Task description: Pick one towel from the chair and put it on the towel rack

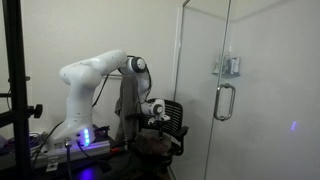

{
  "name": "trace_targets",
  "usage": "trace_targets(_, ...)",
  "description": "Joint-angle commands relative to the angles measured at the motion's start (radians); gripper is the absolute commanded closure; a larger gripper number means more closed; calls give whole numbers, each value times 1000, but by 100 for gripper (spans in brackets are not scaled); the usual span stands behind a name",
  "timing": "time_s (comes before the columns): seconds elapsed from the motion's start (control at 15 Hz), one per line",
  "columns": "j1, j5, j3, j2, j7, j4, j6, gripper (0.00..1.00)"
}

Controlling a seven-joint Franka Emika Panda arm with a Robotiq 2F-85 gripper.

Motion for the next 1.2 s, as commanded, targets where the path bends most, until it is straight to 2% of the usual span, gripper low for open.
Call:
trace_targets(0.0,1,60,-9,27,-50,31,-19,83)
trace_targets(0.13,-4,80,-6,34,-62,41,-31,97)
trace_targets(0.27,-6,93,-10,36,-72,49,-50,100)
trace_targets(0.4,19,89,-44,-4,-62,24,-63,100)
trace_targets(0.67,169,7,-241,-167,-14,-125,-5,99)
trace_targets(0.87,255,-79,-347,-288,-35,-200,18,99)
trace_targets(0.93,303,-123,-391,-331,-27,-229,4,99)
trace_targets(1.13,473,-309,-564,-434,56,-311,77,99)
